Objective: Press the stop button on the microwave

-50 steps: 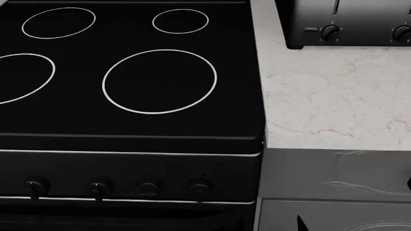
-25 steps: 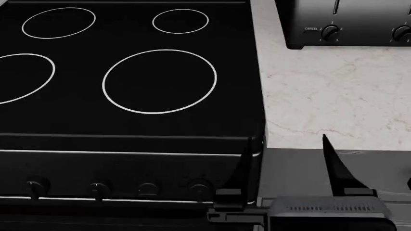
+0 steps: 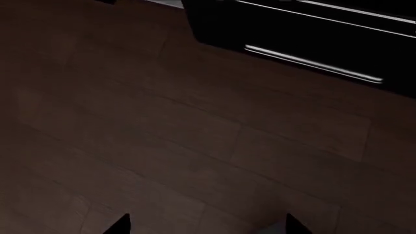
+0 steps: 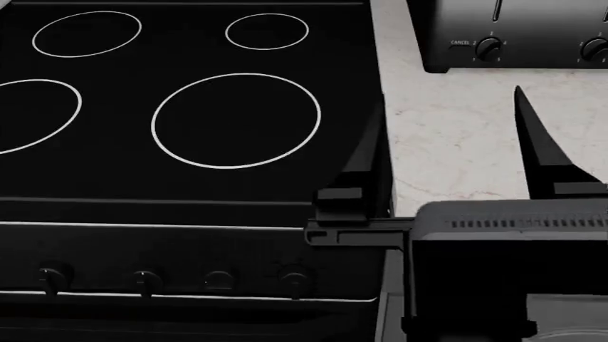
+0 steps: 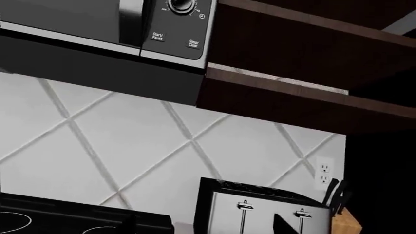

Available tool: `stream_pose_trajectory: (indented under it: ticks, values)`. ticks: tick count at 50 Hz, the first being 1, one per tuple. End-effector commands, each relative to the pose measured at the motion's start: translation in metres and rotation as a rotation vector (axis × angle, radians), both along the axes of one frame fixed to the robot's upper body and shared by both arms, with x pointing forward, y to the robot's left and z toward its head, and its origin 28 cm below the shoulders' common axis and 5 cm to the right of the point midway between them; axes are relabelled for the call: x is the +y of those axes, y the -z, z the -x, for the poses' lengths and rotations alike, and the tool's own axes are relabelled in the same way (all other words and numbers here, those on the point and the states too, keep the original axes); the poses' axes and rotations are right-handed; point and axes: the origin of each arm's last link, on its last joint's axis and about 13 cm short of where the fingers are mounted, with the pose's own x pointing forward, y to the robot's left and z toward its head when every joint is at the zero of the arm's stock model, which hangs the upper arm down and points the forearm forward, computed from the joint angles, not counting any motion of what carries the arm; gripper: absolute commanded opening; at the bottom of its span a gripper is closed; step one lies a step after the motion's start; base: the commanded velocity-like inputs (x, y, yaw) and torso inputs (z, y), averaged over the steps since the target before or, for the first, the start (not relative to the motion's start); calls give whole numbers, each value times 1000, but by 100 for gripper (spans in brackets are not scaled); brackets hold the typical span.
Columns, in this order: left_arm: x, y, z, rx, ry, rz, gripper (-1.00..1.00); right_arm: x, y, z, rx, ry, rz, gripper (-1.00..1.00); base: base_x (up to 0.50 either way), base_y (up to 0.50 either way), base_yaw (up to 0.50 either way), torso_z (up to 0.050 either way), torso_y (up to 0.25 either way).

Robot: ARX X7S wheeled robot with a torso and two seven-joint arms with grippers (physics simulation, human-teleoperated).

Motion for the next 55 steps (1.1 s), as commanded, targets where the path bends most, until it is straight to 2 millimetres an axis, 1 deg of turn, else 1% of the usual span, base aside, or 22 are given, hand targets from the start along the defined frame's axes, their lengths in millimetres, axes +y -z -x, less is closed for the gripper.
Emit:
stream_pose_trajectory:
  ticks: [1,3,11,18,20,24,29,36,46,50,55]
  values:
    - [-1,2,13,53,-22,23,100,-1,-39,-6,-67,16,16,100,0,0,0,0,0]
    - [-1,2,13,53,-22,23,100,0,-44,-7,-75,18,22,100,0,0,0,0,0]
    - [-1,2,13,53,-22,23,100,1,-81,-7,-131,21,39,100,0,0,0,0,0]
    - [-1,2,13,53,-22,23,100,2,-111,-12,-153,23,52,100,0,0,0,0,0]
    - [-1,2,13,53,-22,23,100,2,-123,-13,-164,22,52,100,0,0,0,0,0]
    - [-1,2,13,53,-22,23,100,3,-137,-17,-162,16,47,100,0,0,0,0,0]
    - [-1,2,13,53,-22,23,100,3,-150,-28,-145,30,31,100,0,0,0,4,0]
    - [-1,2,13,53,-22,23,100,7,-166,-43,-105,10,21,100,0,0,0,50,1]
    - [-1,2,13,53,-22,23,100,6,-178,-64,-43,-21,-5,100,0,0,0,50,29]
    - [-1,2,13,53,-22,23,100,7,-183,-72,-38,10,14,100,0,0,0,50,37]
    - [-1,2,13,53,-22,23,100,12,-194,-84,7,8,9,100,0,0,0,50,36]
